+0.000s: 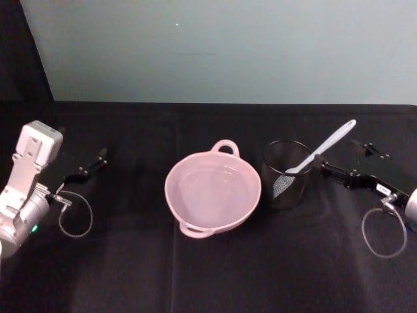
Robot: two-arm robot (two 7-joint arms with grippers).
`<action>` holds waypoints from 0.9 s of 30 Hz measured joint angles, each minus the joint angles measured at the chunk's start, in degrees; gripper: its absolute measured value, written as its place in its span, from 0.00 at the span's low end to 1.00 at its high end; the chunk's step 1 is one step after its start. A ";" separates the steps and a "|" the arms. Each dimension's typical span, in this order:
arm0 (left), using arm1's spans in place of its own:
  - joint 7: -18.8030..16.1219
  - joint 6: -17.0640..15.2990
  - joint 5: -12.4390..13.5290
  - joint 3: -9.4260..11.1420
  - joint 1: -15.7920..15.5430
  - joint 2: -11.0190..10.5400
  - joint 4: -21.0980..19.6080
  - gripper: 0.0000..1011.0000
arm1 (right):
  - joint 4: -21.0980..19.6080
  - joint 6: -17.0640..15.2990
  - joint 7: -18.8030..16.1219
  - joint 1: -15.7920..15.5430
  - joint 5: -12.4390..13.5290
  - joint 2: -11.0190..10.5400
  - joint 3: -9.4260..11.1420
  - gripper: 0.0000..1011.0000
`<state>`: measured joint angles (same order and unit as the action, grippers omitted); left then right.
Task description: Use the one hand to pick up the spoon and stir the clear water in the bowl.
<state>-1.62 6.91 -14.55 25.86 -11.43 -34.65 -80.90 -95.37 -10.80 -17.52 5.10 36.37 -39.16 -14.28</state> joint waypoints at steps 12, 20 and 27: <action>0.00 0.00 0.00 0.00 0.00 0.00 0.00 1.00 | -1.41 7.89 8.68 -6.41 -10.75 -0.32 3.91 0.99; 0.00 0.00 0.00 0.00 0.00 0.00 0.00 1.00 | 2.59 14.47 12.57 -6.89 -15.01 3.27 5.61 0.99; 0.00 0.00 0.00 0.00 0.00 0.00 0.00 1.00 | 5.93 19.06 13.29 -5.79 -16.81 6.05 6.04 0.99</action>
<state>-1.62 6.91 -14.55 25.86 -11.43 -34.65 -80.90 -89.44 8.26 -4.22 -0.69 19.56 -33.11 -8.24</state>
